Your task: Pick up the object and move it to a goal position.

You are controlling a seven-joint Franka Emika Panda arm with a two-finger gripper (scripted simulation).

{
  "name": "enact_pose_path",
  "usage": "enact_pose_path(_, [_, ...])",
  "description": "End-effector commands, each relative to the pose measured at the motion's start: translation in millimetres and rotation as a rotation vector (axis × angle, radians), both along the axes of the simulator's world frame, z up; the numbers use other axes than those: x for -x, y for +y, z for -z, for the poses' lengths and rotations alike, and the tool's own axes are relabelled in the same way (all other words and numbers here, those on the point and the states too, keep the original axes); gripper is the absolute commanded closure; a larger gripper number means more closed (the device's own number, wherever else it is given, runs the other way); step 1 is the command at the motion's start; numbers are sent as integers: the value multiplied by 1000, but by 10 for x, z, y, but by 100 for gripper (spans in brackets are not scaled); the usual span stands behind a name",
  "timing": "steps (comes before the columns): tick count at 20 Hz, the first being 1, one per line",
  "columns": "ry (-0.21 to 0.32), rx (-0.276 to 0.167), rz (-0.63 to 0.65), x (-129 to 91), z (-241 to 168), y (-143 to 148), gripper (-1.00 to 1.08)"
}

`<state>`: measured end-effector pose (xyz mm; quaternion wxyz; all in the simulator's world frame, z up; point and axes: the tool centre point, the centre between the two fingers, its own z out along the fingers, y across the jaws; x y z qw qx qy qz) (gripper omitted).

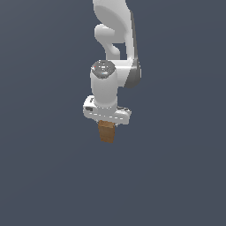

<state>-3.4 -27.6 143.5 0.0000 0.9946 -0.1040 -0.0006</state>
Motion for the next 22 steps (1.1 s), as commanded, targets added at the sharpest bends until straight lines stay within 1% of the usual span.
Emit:
enact_pose_path(1, [-1, 0, 0, -6, 9, -3, 108])
enact_pose_path(6, [-11, 1, 4, -17, -39, 26, 108])
enact_pose_path(11, [-52, 8, 21, -80, -192, 130, 108])
enact_pose_path(16, [-120, 18, 48, -174, -445, 302, 108])
enact_pose_path(22, [-224, 35, 91, -295, -846, 567, 108])
